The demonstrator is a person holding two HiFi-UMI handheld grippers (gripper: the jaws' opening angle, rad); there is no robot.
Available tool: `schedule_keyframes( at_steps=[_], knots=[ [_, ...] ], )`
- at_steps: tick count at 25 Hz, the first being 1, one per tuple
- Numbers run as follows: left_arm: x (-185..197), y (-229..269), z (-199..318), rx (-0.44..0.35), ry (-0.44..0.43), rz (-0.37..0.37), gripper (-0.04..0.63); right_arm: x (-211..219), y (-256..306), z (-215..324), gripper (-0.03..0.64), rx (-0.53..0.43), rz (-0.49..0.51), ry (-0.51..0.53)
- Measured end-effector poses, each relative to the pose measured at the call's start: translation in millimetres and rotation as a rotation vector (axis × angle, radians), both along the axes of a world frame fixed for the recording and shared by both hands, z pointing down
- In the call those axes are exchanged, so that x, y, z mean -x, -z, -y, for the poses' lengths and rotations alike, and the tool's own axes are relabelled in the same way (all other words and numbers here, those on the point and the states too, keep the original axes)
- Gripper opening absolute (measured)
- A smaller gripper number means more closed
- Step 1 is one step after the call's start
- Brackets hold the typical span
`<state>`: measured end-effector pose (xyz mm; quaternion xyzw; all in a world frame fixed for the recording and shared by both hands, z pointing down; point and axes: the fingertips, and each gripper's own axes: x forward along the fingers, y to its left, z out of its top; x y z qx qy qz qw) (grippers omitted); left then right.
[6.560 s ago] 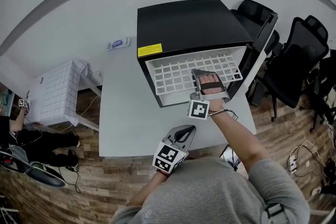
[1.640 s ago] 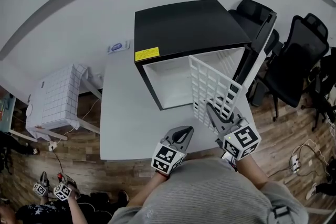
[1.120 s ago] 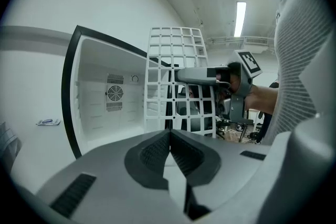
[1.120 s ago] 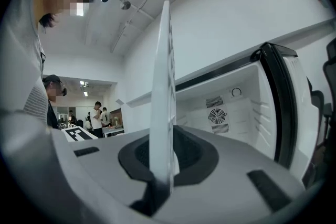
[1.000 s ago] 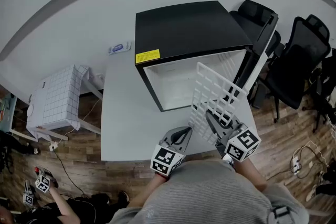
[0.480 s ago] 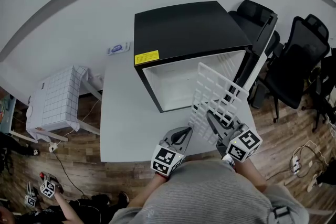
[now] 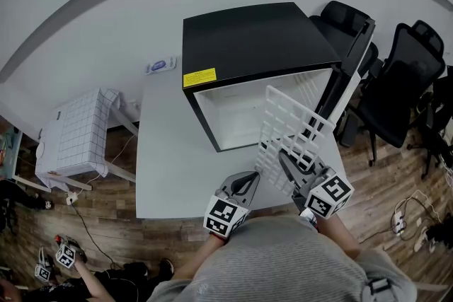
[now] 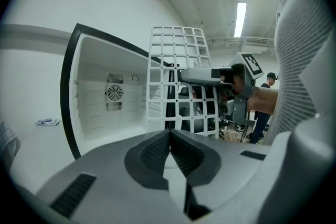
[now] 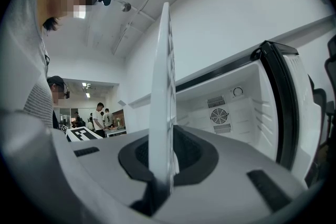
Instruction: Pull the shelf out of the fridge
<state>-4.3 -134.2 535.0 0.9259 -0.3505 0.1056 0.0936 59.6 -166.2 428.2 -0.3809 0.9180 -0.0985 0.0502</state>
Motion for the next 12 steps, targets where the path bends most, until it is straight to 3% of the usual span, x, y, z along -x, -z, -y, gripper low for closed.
schedule_keyframes(
  at_steps=[12],
  knots=[
    [-0.9, 0.5, -2.8, -0.003, -0.008, 0.004, 0.011, -2.6, -0.6, -1.9, 0.032, 0.010, 0.011, -0.007]
  ],
)
